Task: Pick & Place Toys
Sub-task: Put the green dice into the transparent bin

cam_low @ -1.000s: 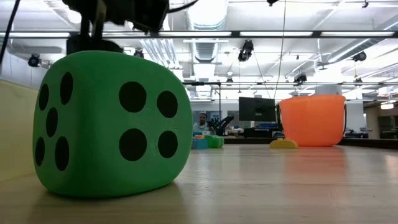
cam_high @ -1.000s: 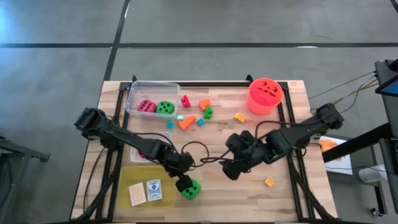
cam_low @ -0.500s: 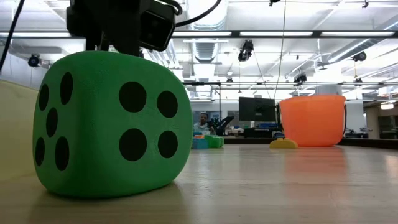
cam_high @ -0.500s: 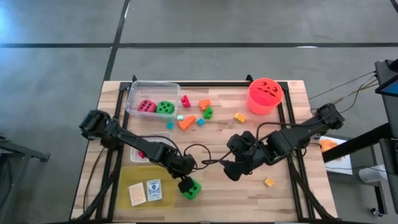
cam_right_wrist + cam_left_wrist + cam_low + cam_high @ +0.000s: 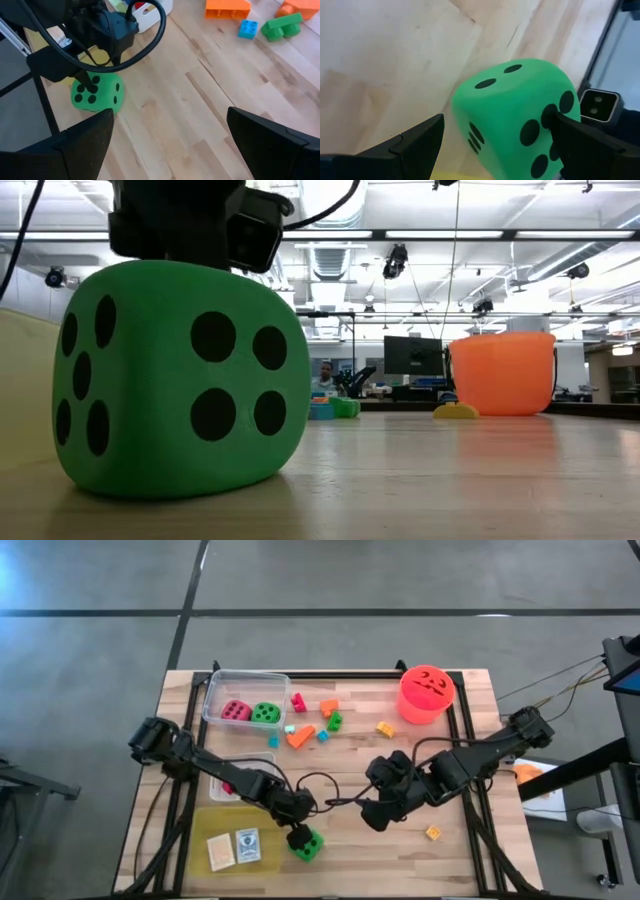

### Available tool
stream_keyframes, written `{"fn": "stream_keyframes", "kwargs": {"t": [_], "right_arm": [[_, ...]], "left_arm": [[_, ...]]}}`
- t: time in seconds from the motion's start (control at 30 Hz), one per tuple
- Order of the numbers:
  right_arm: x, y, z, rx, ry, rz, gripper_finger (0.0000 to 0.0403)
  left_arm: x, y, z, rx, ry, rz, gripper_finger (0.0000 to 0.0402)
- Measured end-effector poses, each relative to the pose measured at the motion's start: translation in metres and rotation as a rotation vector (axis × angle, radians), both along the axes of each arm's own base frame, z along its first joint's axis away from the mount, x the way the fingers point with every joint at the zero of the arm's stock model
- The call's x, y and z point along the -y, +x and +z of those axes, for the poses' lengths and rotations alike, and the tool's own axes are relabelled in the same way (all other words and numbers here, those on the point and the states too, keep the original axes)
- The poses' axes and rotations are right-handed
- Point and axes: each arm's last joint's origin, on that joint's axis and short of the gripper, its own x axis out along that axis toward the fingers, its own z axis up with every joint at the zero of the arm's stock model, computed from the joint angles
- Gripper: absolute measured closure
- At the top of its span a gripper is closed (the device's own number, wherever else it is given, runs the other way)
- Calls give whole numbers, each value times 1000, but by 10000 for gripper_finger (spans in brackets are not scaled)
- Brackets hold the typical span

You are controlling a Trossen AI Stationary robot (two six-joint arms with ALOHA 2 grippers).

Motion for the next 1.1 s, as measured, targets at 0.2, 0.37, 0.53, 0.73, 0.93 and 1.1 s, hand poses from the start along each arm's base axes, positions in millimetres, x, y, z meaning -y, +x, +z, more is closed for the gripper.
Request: {"fn": "stream_keyframes", "kwargs": {"t": [0.2, 0.37, 0.53, 0.73, 0.93, 1.1], "right_arm": [[0, 0, 0, -4, -6, 7, 19], [0, 0, 0, -4, -9, 11, 19], [0, 0, 0, -4, -9, 12, 19], [0, 0, 0, -4, -9, 12, 19], [0, 0, 0, -4, -10, 12, 19], [0, 0, 0, -7, -12, 14, 19]], "left_arm": [[1, -1, -4, 18, -19, -7, 52], [1, -1, -4, 27, -9, -18, 66], [1, -1, -5, 35, -12, -20, 149], [1, 0, -5, 47, -15, -28, 307], [1, 1, -4, 69, -14, -35, 332], [2, 2, -4, 74, -29, -42, 332]]}}
